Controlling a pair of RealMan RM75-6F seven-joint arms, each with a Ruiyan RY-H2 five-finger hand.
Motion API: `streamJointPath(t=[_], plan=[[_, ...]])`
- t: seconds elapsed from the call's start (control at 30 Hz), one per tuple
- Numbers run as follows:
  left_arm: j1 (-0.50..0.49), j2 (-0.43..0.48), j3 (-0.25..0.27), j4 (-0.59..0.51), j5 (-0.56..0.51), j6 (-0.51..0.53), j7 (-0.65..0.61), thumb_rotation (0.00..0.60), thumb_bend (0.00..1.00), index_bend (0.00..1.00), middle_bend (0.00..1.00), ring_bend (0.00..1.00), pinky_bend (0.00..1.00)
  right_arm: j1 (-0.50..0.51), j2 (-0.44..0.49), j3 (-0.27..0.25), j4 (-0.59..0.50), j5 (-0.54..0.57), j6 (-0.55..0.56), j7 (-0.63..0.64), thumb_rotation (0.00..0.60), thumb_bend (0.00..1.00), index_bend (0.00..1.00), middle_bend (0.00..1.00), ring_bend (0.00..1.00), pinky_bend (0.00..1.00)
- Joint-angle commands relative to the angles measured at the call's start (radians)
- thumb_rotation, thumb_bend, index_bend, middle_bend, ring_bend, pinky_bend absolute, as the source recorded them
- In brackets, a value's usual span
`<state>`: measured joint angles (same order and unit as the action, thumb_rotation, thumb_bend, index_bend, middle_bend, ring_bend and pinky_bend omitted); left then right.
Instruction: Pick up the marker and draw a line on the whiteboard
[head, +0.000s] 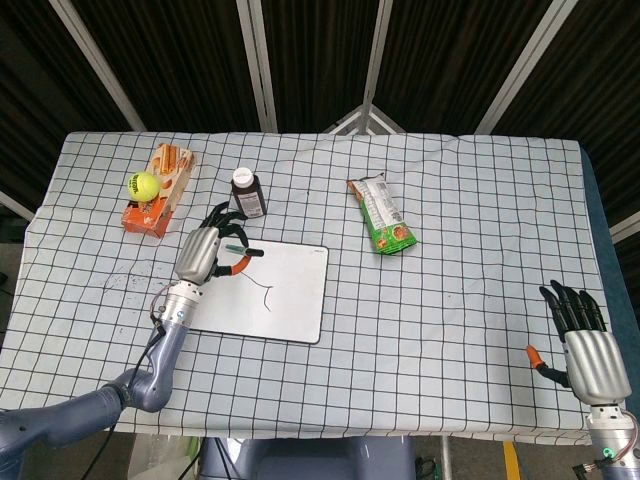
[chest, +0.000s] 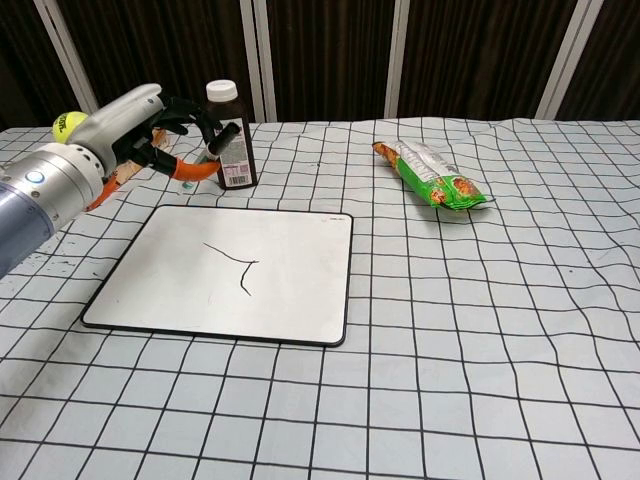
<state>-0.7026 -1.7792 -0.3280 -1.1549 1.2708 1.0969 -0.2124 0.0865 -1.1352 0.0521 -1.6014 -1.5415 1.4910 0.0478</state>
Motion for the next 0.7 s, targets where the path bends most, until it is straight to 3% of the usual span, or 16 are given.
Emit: streamJointPath(t=[0.03, 0.27, 0.5, 0.7], plan=[[0.023, 0.055, -0.005, -0.082, 0.014, 0.032, -0.008, 0.6, 0.52, 0.73, 0.23, 0.06, 0.16, 0.0, 0.0, 0.0, 0.0, 0.001, -0.002, 0.001, 0.6, 0.33, 0.0, 0.0, 0.0, 0.0], [0.074, 0.149, 0.044, -0.198, 0.04, 0.071, 0.077, 0.6, 0.52, 0.73, 0.23, 0.06, 0.16, 0.0, 0.0, 0.001, -0.002, 0.004, -0.003, 0.0, 0.6, 0.33, 0.0, 0.0, 0.0, 0.0], [0.116, 0.303, 0.143, -0.236, 0.096, 0.076, 0.319, 0.6, 0.52, 0.73, 0.23, 0.06, 0.16, 0.001, 0.001, 0.001, -0.005, 0.005, -0.006, -0.003, 0.6, 0.33, 0.0, 0.0, 0.0, 0.0], [0.126, 0.371, 0.195, -0.221, 0.086, 0.048, 0.538, 0.6, 0.52, 0.72, 0.23, 0.06, 0.16, 0.003, -0.003, 0.001, -0.008, 0.001, -0.007, -0.015, 0.6, 0.33, 0.0, 0.0, 0.0, 0.0]])
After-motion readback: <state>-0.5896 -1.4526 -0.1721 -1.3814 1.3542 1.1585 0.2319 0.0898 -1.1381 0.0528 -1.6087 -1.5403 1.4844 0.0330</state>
